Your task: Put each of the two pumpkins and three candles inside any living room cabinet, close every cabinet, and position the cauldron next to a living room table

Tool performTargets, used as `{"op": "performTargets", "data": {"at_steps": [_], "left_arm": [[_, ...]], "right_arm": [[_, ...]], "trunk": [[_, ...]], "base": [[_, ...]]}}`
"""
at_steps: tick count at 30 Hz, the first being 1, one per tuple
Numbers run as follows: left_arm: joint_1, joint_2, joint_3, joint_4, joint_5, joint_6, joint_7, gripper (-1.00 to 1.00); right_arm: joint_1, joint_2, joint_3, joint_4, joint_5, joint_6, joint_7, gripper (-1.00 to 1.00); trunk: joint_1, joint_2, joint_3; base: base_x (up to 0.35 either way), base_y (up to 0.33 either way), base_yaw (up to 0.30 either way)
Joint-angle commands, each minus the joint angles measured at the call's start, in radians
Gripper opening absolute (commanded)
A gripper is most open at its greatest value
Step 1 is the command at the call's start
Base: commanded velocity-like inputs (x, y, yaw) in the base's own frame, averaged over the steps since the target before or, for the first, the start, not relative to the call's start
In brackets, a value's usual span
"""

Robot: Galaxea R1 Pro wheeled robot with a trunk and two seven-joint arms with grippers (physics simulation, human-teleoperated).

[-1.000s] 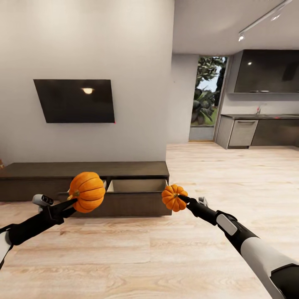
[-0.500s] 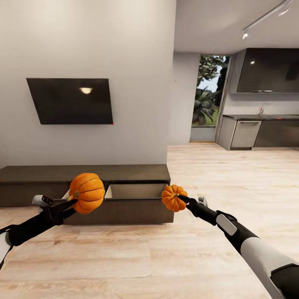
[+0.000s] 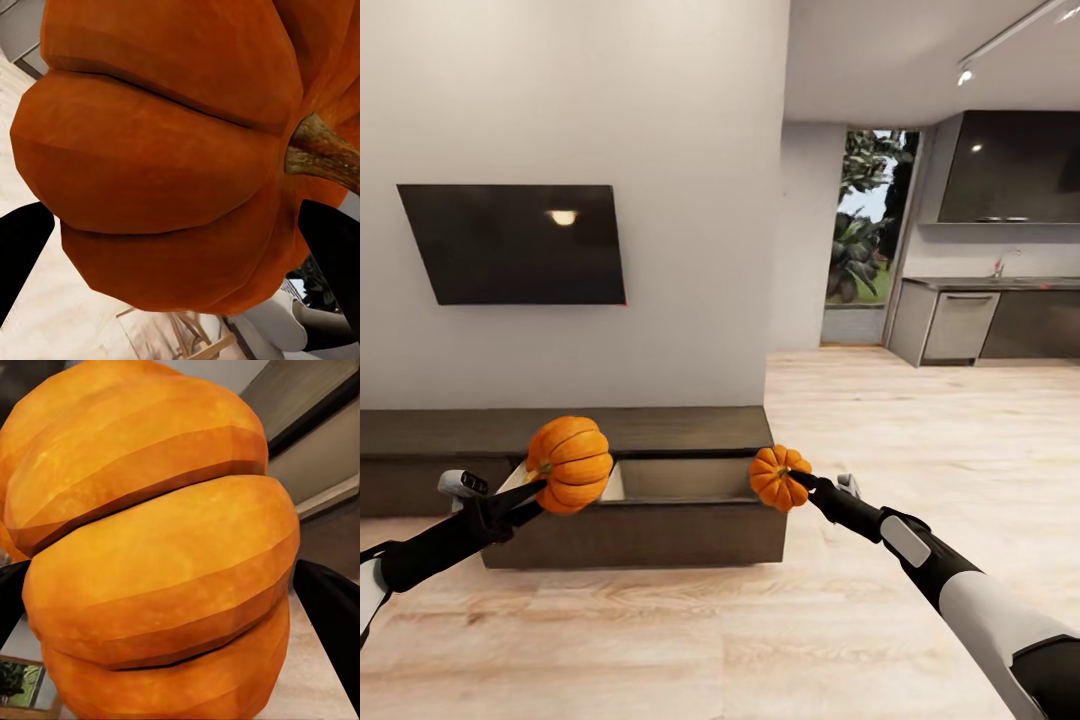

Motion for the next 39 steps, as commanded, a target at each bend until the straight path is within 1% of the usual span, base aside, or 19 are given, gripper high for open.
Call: {"op": "performTargets", "data": {"at_steps": [1,7,13,15,19,21,23,25,27,28,31,33,36,37,39], "left_arm": [[-0.001,0.000,0.001,0.000,0.011,0.009,-0.002,-1.00],[-0.001,-0.001,-0.001,0.006,0.011,0.008,-0.001,-1.00],[-0.001,-0.001,-0.005,0.052,0.008,0.006,0.009,-1.00],[-0.001,-0.002,-0.004,0.059,0.008,0.005,0.039,-1.00],[-0.001,-0.007,-0.001,0.062,0.012,0.005,0.122,-1.00],[-0.001,-0.016,-0.001,0.053,0.014,0.005,0.140,-1.00],[-0.003,-0.025,-0.001,0.042,0.013,0.004,0.149,-1.00],[-0.009,-0.047,-0.004,0.040,0.011,0.002,0.158,-1.00],[-0.019,-0.077,-0.007,0.041,0.013,0.003,0.201,-1.00],[-0.024,-0.082,-0.007,0.040,0.015,0.003,0.219,-1.00],[-0.048,-0.105,-0.008,0.040,0.022,0.004,0.326,-1.00],[-0.055,-0.137,-0.010,0.043,0.018,0.001,0.381,-1.00],[-0.060,-0.191,-0.012,0.038,0.009,0.000,0.456,-1.00],[-0.061,-0.204,-0.013,0.036,0.008,0.000,0.482,-1.00],[-0.061,-0.220,-0.013,0.034,0.007,0.000,0.529,-1.00]], "right_arm": [[-0.001,0.000,0.001,-0.001,-0.015,0.007,0.001,-1.00],[-0.001,0.000,0.001,-0.002,-0.015,0.006,0.001,-1.00],[0.000,0.000,0.001,-0.002,-0.015,0.008,-0.001,-1.00],[0.000,0.001,0.001,-0.002,-0.014,0.011,-0.004,-1.00],[0.000,0.002,0.008,-0.002,-0.011,0.014,-0.011,-1.00],[-0.001,0.001,0.009,-0.002,-0.010,0.016,-0.014,-1.00],[0.000,0.001,0.009,0.005,-0.008,0.036,-0.018,-1.00],[0.000,0.002,0.008,0.007,-0.007,0.061,-0.037,-1.00],[-0.001,0.004,0.006,0.007,-0.006,0.074,-0.075,-1.00],[-0.001,0.005,0.006,0.007,-0.006,0.076,-0.087,-1.00],[-0.001,0.007,0.006,0.004,-0.007,0.082,-0.169,-1.00],[-0.001,0.006,0.005,0.000,-0.008,0.084,-0.205,-1.00],[-0.001,0.004,0.005,-0.002,-0.006,0.086,-0.226,-1.00],[-0.001,0.004,0.005,-0.002,-0.005,0.087,-0.229,-1.00],[-0.001,0.005,0.008,-0.002,-0.003,0.088,-0.234,-1.00]], "trunk": [[0.000,-0.001,-0.001],[0.000,-0.001,-0.001],[0.000,-0.001,-0.001],[0.000,-0.001,-0.001],[0.000,-0.001,-0.001],[0.000,-0.001,-0.001],[0.000,-0.001,-0.001],[0.000,-0.001,-0.001],[0.000,-0.001,-0.001],[0.000,-0.001,-0.001],[0.000,-0.001,-0.001],[0.000,-0.001,-0.001],[0.000,-0.001,-0.001],[0.000,-0.001,-0.001],[0.000,-0.001,-0.001]], "base": [[0.339,0.000,0.000],[0.338,0.000,0.000],[0.338,0.000,0.000],[0.338,0.000,0.000],[0.338,0.000,0.000],[0.338,0.000,0.000],[0.338,0.000,0.000],[0.338,0.000,0.000],[0.339,0.000,0.000],[0.339,0.000,0.000],[0.338,0.000,0.000],[0.339,0.000,0.000],[0.339,0.000,0.000],[0.339,0.000,0.000],[0.331,0.000,0.000]]}}
